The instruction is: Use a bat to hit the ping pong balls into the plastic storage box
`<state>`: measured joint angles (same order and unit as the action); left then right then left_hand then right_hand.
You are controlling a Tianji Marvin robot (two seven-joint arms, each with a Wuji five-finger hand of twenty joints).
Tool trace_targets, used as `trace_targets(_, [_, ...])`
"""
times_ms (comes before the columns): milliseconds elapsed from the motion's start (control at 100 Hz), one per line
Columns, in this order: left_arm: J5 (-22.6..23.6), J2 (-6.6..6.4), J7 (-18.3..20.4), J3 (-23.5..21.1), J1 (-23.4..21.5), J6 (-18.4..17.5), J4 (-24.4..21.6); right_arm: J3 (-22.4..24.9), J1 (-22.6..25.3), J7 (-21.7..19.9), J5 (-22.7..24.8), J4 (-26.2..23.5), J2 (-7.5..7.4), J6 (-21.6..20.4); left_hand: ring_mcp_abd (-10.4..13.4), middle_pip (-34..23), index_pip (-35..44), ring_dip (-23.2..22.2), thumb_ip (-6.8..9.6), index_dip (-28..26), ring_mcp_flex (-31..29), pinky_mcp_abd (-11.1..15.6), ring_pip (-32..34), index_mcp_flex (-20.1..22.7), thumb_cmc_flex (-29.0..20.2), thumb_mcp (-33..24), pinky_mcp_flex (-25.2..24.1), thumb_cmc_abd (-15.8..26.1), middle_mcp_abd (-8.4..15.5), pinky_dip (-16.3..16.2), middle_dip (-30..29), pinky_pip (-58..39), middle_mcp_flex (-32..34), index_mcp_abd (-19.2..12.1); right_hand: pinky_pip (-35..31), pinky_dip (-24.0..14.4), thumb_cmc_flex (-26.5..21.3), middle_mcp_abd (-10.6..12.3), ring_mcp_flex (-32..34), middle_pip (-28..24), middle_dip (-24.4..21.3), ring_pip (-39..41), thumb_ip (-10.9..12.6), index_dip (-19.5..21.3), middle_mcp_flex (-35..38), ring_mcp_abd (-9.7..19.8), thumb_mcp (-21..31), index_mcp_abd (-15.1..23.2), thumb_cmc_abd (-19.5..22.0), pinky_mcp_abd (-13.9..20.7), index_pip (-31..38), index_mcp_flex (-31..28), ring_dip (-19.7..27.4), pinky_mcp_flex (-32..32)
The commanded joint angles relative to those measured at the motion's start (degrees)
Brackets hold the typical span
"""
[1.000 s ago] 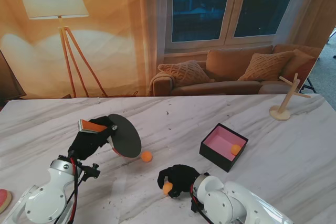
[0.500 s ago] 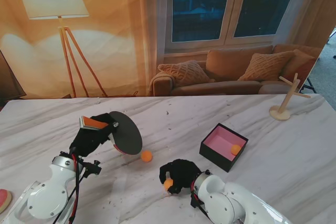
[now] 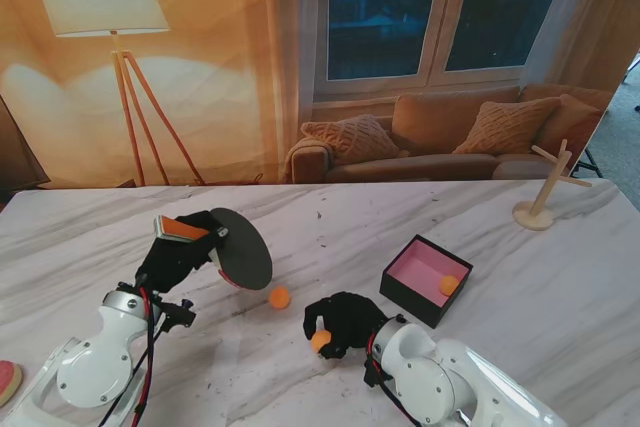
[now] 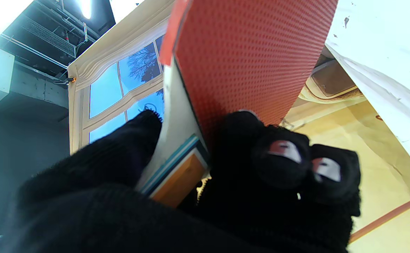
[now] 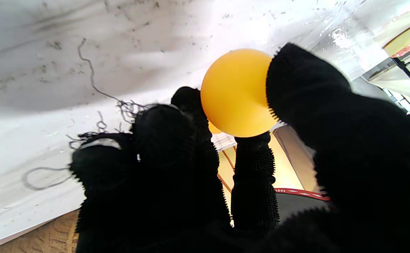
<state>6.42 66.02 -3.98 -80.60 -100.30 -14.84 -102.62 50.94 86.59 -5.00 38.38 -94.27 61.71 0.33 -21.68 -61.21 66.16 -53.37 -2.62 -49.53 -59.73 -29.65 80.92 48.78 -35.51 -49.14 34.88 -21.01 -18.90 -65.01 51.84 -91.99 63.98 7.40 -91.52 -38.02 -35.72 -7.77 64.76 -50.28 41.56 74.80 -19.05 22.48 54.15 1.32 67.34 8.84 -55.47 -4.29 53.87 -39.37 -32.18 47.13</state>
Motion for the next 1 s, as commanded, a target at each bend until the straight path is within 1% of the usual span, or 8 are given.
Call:
trace_targets(0, [-0.33, 0.24, 0.92, 0.27, 0.6, 0.34, 0.45, 0.45, -0.62, -0.94, -0.04, -0.63, 0.04, -0.31, -1.0, 0.94, 3.27, 0.21, 0.44, -1.03, -2.13, 5.43, 1.39, 2.54, -1.23, -0.78, -0.33, 2.43, 2.26, 2.6, 0.56, -1.88, 0.82, 1.96, -4.2, 0.68, -3.37, 1.98, 1.3, -3.21, 0.78, 0.2, 1.94, 2.57, 4.72, 1.99, 10.85, 0.03, 2.79, -1.1, 11.72, -9.29, -0.25, 0.56])
trace_targets(490, [-2.39, 0.44, 1.98, 3.32, 5.69, 2.55, 4.24, 5.48, -1.81, -2.61, -0.64, -4.67, 0.0, -2.36, -0.92, 0.88, 3.32, 0.18, 0.51, -1.1, -2.18, 5.41, 1.47, 2.54, -1.2, -0.77, -0.27, 2.53, 2.28, 2.6, 0.62, -1.96, 0.74, 2.05, -4.14, 0.96, -3.32, 2.13, 0.99, -3.24, 1.32, 0.16, 1.91, 3.1, 4.45, 2.25, 10.71, 0.68, 3.09, -0.91, 12.09, -10.14, -0.35, 0.27])
trace_targets(820, [-3.98, 0.49, 2.79, 5.12, 7.13, 2.95, 5.2, 8.83, -2.06, -1.51, 0.09, -7.14, 0.34, -1.87, -0.89, 0.82, 3.38, 0.18, 0.52, -1.11, -2.16, 5.42, 1.49, 2.49, -1.12, -0.74, -0.27, 2.61, 2.3, 2.61, 0.63, -1.96, 0.75, 1.99, -4.1, 1.05, -3.39, 2.11, 0.9, -3.09, 1.55, 0.09, 1.92, 3.24, 4.46, 2.36, 10.3, 0.97, 3.55, -0.78, 12.0, -10.52, -0.47, 0.17])
trace_targets(990, [-6.1, 0.85, 2.72, 6.62, 8.57, 3.78, 6.03, 11.07, -2.22, -0.92, 0.61, -8.35, 0.49, -1.79, -0.87, 0.75, 3.44, 0.16, 0.56, -1.13, -2.21, 5.41, 1.58, 2.52, -1.18, -0.68, -0.23, 2.65, 2.28, 2.6, 0.65, -2.0, 0.73, 2.06, -4.1, 1.07, -3.41, 2.21, 0.9, -3.04, 1.63, 0.0, 1.95, 3.32, 4.56, 2.49, 10.11, 0.98, 3.78, -0.77, 11.99, -10.91, -0.54, 0.17])
